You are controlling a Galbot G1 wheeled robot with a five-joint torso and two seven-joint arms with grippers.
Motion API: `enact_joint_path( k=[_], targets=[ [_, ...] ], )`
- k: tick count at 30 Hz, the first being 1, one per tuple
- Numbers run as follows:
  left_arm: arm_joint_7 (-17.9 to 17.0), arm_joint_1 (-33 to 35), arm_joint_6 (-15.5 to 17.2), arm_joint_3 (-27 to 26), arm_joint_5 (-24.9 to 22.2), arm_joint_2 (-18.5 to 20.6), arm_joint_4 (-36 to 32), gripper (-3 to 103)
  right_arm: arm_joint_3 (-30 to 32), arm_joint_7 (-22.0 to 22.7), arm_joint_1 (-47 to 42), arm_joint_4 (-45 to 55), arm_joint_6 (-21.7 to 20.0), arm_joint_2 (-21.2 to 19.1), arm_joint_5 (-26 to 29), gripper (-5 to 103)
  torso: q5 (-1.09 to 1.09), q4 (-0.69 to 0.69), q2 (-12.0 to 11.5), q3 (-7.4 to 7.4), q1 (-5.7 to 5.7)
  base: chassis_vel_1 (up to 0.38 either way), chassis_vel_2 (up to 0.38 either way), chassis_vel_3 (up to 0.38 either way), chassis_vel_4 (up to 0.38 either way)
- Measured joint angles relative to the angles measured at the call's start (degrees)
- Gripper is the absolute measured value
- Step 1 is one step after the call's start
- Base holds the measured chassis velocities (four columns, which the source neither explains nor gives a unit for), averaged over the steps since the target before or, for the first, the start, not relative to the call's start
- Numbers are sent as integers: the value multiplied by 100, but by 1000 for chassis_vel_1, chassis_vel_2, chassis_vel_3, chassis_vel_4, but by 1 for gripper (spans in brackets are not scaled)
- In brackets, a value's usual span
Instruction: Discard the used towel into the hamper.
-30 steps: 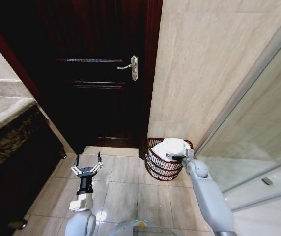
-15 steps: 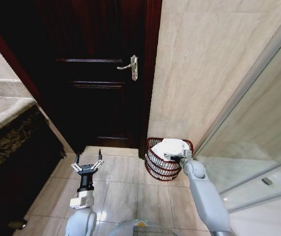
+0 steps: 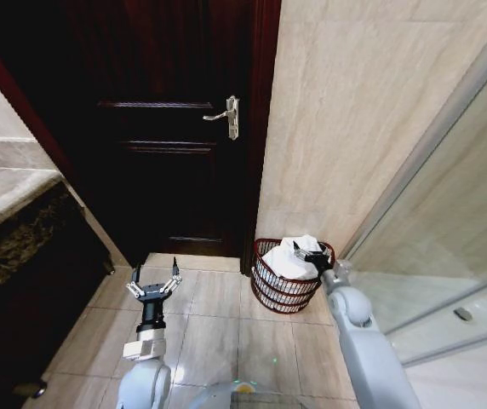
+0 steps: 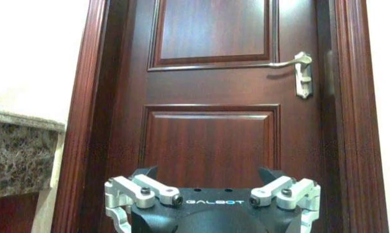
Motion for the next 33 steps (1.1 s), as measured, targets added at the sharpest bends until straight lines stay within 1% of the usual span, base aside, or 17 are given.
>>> enact_joint_path(
  k=[1, 2, 3, 6, 7, 8, 10, 12, 14, 15, 16, 18, 20, 22, 24, 27, 33],
  targets=[
    [-9, 2, 62, 2, -6, 10, -25, 100, 26, 20, -175, 168, 159, 113, -126, 100, -1, 1, 0, 0, 0, 0, 0, 0, 0],
    [-9, 2, 62, 2, -6, 10, -25, 100, 26, 20, -175, 168, 159, 113, -126, 100, -1, 1, 0, 0, 0, 0, 0, 0, 0],
    [-12, 13, 117, 3, -10, 20, -55, 100, 47, 30, -325, 299, 288, 205, -225, 100, 0, 0, 0, 0, 0, 0, 0, 0, 0],
    [6, 97, 301, 10, -84, 76, -228, 100, 155, 111, -919, 824, 823, 563, -627, 100, 0, 0, 0, 0, 0, 0, 0, 0, 0],
    [6, 97, 301, 10, -84, 76, -228, 100, 155, 111, -919, 824, 823, 563, -627, 100, 0, 0, 0, 0, 0, 0, 0, 0, 0],
    [21, 119, 331, 9, -98, 94, -290, 100, 187, 136, -1156, 1028, 954, 667, -737, 100, 1, 0, 11, 7, 5, 0, 0, 0, 0],
    [48, 150, 410, 5, -99, 115, -390, 100, 219, 160, -1421, 1310, 1021, 723, -791, 100, 0, 0, 51, 27, 20, 0, 0, 0, 0],
    [54, 161, 432, 4, -100, 129, -422, 100, 233, 179, -1501, 1397, 1035, 724, -795, 100, 0, -1, 68, 35, 28, 0, 0, 0, 0],
    [105, 196, 550, -22, -122, 240, -530, 100, 308, 250, -1708, 1656, 1044, 690, -775, 100, 0, 0, 135, 73, 61, 0, 0, 0, 0],
    [136, 205, 609, -43, -194, 369, -591, 100, 357, 264, -1809, 1795, 1019, 648, -721, 100, -1, 0, 177, 99, 78, 0, 0, 0, 0],
    [136, 205, 609, -43, -194, 369, -591, 100, 357, 264, -1809, 1795, 1019, 648, -721, 100, -1, 0, 177, 99, 78, 0, 0, 0, 0],
    [159, 221, 762, -119, -455, 704, -731, 100, 400, 327, -1960, 2013, 959, 570, -590, 100, 0, -1, 252, 141, 110, 0, 0, 0, 0],
    [159, 231, 795, -152, -511, 776, -771, 100, 410, 343, -1989, 2075, 934, 559, -549, 100, 2, -1, 271, 152, 118, 0, 0, 0, 0],
    [159, 282, 857, -302, -638, 1004, -907, 100, 422, 429, -2108, 2337, 806, 518, -422, 100, 0, 0, 349, 197, 149, 0, 0, 0, 0],
    [156, 303, 861, -349, -656, 1042, -951, 100, 419, 455, -2142, 2428, 762, 510, -408, 100, 0, -1, 374, 212, 158, 0, 0, 0, 0],
    [127, 404, 914, -456, -686, 1033, -1202, 100, 365, 510, -2267, 2796, 565, 521, -422, 100, 0, 0, 498, 291, 204, 0, 0, 0, 0],
    [117, 458, 1030, -441, -657, 992, -1354, 100, 341, 565, -2272, 2945, 428, 513, -457, 100, 1, 0, 628, 364, 261, 0, 0, 0, 0]
  ],
)
